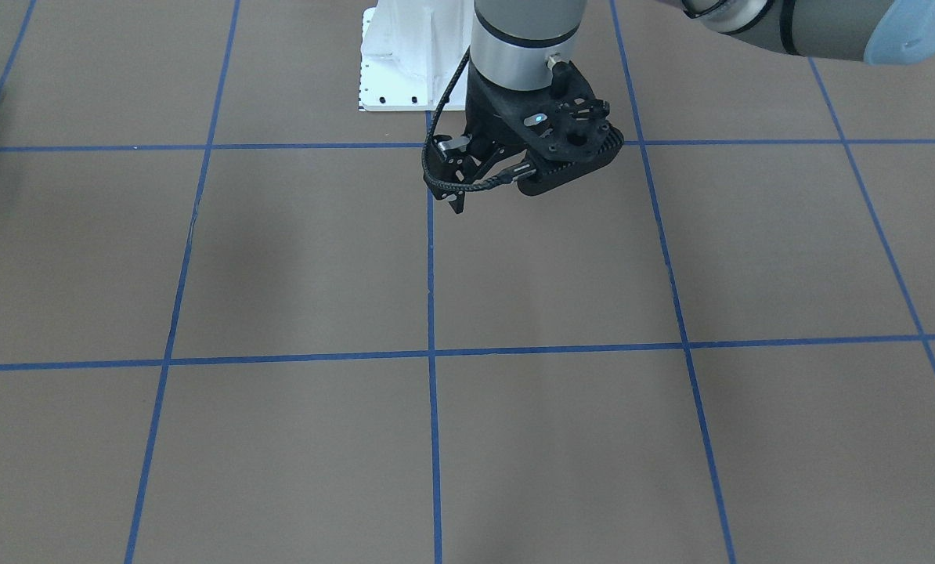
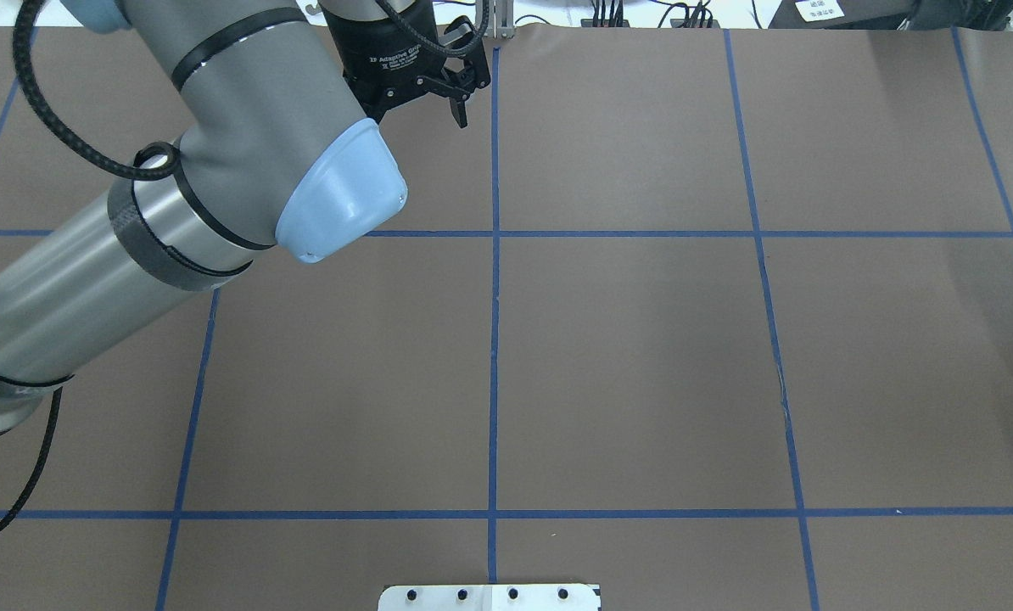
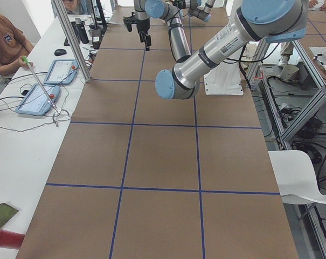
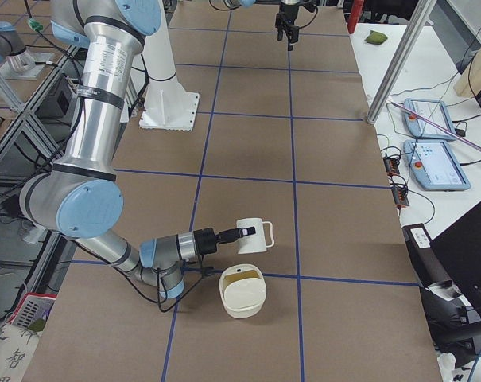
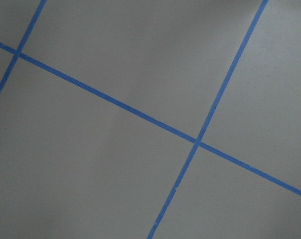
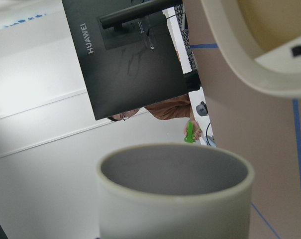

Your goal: Left arm hands cup to right arm to dump lemon

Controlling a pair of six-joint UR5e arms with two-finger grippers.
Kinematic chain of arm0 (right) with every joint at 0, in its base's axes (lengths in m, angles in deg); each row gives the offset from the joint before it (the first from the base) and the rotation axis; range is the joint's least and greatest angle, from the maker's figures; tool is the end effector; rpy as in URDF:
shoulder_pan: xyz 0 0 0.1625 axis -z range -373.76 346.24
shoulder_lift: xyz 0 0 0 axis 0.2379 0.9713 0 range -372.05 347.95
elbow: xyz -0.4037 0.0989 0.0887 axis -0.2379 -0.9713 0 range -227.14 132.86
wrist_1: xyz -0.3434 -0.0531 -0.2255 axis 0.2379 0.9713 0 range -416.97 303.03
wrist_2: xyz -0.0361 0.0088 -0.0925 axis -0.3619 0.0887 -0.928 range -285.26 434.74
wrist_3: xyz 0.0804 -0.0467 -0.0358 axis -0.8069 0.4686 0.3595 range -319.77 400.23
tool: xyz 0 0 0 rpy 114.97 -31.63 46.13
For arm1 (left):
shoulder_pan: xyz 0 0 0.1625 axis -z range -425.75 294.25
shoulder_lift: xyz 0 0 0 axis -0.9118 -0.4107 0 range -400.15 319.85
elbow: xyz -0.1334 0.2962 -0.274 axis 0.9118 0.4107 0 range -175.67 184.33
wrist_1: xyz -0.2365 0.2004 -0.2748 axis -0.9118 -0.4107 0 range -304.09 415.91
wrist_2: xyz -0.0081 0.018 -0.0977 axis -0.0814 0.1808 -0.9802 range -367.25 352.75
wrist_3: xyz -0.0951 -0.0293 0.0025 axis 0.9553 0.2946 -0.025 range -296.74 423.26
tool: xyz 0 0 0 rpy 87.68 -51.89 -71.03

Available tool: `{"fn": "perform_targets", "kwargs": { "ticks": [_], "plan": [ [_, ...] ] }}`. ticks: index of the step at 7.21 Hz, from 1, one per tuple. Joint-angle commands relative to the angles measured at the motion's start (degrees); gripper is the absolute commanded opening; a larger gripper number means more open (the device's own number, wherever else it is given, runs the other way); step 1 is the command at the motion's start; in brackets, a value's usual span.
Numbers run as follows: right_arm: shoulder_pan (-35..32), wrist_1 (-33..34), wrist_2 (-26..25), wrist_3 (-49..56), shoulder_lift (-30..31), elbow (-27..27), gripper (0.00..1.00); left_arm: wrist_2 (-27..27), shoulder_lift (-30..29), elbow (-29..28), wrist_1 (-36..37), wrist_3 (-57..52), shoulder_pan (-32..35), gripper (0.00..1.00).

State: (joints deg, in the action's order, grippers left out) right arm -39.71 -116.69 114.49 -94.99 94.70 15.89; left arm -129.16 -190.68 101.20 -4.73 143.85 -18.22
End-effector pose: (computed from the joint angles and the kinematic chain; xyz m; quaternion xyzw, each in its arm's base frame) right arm -0.0833 -0.2740 0.7271 0.1309 -0.7557 0.5928 0.2458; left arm 0.3802 -0.5349 0.0146 -0.0790 0.3994 -0.2122 0.8884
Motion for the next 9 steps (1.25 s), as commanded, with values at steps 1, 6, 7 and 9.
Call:
{"fn": "perform_targets", "kwargs": {
  "ticks": [1,6,7,9],
  "plan": [
    [0.3,11.8,0.0,10.4,0.0,7.5,0.42,-0.1,-0.2,0.1,0.0,0.3,0.0,1.0],
    [1.2,38.2,-2.6,31.2,-9.8,19.1,0.43,-0.2,0.2,-0.1,-0.4,-0.2,-0.1,1.0],
    [1.5,41.0,-2.7,41.9,-15.2,19.1,0.41,-0.6,0.2,-0.1,-0.6,-0.2,-0.1,1.0],
    [3.7,50.4,-2.9,58.8,-25.1,19.2,0.4,-0.8,0.2,-0.3,-2.8,0.1,-0.1,1.0]
  ]
}}
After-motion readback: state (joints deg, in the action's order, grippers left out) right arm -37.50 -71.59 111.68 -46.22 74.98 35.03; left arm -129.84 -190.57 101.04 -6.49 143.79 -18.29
